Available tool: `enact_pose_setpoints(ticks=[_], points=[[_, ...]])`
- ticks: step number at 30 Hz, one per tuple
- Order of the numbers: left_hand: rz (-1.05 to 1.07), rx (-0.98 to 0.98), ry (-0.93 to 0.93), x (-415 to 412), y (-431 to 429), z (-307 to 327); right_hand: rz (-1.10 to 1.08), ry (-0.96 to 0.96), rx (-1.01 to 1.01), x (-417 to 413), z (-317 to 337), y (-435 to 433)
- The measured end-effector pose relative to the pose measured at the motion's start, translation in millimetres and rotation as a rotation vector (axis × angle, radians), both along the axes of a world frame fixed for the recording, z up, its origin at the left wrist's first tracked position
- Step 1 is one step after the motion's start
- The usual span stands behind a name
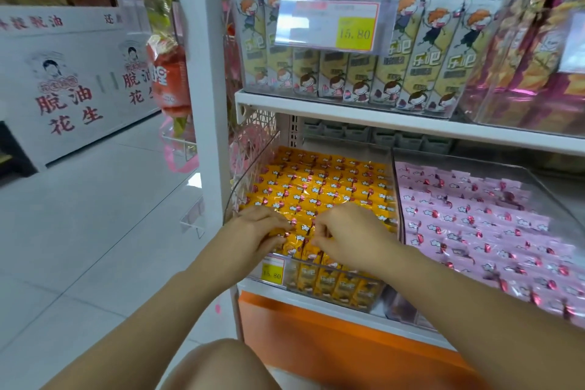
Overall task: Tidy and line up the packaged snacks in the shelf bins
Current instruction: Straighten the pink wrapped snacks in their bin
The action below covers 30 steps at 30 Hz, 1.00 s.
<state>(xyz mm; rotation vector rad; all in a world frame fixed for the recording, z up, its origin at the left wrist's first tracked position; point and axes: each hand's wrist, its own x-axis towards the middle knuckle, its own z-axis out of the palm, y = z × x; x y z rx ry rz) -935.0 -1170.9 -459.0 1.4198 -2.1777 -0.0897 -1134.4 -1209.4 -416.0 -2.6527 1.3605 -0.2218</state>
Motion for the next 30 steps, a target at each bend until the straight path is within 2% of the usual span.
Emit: enact_pose_setpoints(ticks=[3, 6, 8, 11, 15, 20, 23, 26, 28, 30], points=[[0.009, -0.020, 0.025, -1, -3, -2, -0.050, -0.035, -0.019, 1, -8, 1], [0.011, 0.008, 0.032, -3, -3, 0, -0.011, -0.011, 0.022, -1, -7, 2], [0.024, 0.069, 0.034, -4, -4, 6, 0.039, 0.025, 0.090, -4, 4, 1], [0.028, 0.106, 0.026, -10, -5, 22, 0.069, -0.002, 0.068, -15, 27, 7], [0.053, -0.060, 0.071, -33, 0, 73, 0.058, -0.124, -0.078, -39, 75, 20], [0.016, -0.332, 0.192, -74, 15, 149, 0.070, -0.254, -0.222, -68, 135, 45], [-0.034, -0.485, 0.218, -94, 19, 183, 0.070, -0.388, -0.376, -88, 161, 57], [-0.013, -0.610, 0.144, -112, 15, 208, 0.031, -0.453, -0.590, -111, 180, 61], [0.035, -0.673, 0.066, -124, 9, 221, -0.036, -0.424, -0.774, -128, 189, 59], [0.111, -0.616, -0.051, -134, 0, 232, -0.150, -0.338, -0.860, -143, 196, 55]])
